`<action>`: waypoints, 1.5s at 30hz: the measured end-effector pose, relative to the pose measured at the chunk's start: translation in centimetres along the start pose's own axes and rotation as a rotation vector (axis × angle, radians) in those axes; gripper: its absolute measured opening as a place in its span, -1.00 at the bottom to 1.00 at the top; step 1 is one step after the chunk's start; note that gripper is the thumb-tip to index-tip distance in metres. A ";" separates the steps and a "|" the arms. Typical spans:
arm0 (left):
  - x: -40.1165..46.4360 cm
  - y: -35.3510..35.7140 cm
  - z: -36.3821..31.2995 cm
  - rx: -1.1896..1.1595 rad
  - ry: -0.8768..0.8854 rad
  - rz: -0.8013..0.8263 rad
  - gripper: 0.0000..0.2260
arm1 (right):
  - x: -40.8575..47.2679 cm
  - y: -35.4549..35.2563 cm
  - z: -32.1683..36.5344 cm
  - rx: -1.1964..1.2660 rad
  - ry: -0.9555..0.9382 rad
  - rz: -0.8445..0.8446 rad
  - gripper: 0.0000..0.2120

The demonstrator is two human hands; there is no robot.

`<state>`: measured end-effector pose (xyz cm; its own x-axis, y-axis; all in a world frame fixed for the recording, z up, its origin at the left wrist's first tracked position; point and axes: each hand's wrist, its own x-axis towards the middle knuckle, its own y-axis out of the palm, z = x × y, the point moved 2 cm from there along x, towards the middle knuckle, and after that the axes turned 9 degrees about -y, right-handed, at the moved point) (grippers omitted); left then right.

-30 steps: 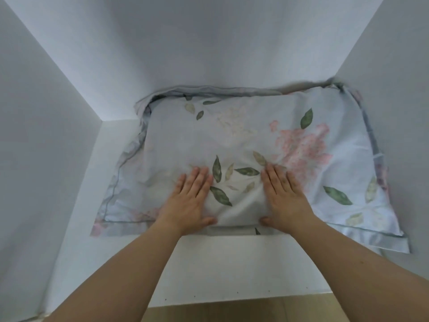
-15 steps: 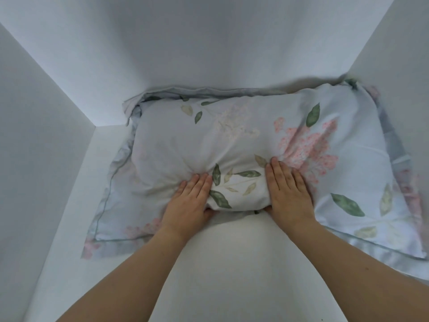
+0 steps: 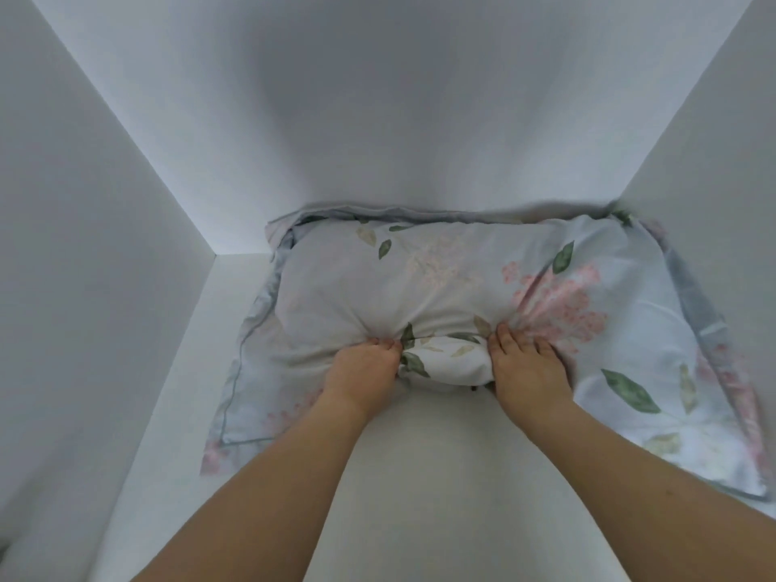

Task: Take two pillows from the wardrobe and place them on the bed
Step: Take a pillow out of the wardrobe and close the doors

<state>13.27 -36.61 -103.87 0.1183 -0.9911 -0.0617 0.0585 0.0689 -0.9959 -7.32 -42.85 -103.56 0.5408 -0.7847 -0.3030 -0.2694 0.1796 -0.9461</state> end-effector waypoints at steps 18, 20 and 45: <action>-14.3 -28.3 3.7 -0.174 -0.202 0.323 -0.82 | -15.9 -27.4 3.0 -0.063 -0.172 0.217 -0.86; -17.6 -31.9 3.5 -0.226 -0.209 0.378 -0.79 | -19.4 -30.4 3.4 -0.027 -0.184 0.245 -0.82; -49.5 -71.1 -6.2 -1.020 -0.583 0.341 -0.78 | -58.6 -57.3 3.2 0.122 -0.590 0.048 0.09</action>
<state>-2.85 6.85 -30.39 0.4172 -0.7223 -0.5516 -0.8352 -0.0654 -0.5460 -21.06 -5.28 -31.96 0.8902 -0.3190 -0.3253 -0.2302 0.3012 -0.9254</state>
